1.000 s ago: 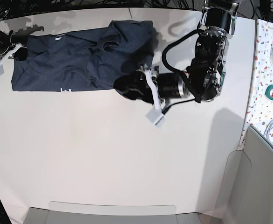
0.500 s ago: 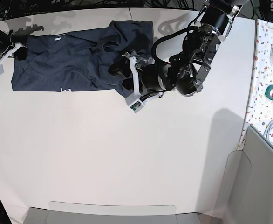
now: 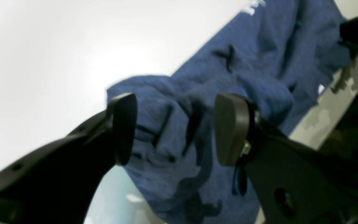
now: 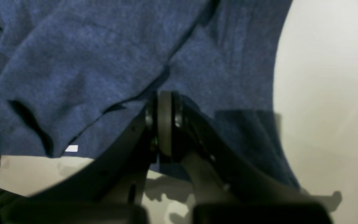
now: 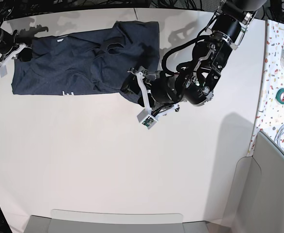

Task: Layout the t-shirt on the table in an organized manner, then fold the t-shirt properly
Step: 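Lower the folded end onto the strip with the left gripper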

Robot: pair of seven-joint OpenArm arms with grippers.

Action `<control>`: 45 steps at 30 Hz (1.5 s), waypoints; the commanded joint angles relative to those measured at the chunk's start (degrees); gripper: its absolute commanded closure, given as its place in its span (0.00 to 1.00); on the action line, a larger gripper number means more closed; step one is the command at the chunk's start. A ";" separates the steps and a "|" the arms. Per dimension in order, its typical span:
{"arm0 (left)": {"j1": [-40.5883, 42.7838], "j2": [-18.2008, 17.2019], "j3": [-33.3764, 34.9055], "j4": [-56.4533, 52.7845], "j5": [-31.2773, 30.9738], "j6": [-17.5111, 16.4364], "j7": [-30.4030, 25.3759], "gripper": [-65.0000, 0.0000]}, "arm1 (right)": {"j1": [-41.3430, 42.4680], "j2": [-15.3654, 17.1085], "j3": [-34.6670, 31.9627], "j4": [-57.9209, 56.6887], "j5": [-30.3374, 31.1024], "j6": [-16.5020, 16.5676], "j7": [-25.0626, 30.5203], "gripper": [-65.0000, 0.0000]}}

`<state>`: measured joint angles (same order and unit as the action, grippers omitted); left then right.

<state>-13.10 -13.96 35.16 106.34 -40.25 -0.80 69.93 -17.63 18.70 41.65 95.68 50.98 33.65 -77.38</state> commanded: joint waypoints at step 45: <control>-1.36 -0.07 5.41 -3.53 -0.85 -0.92 -5.80 1.00 | -0.35 -0.19 0.42 0.89 0.84 -0.02 0.68 0.99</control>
<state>-13.32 -14.02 40.97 101.73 -40.47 -1.48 65.65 -18.15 17.56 41.69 95.68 50.96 33.67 -77.36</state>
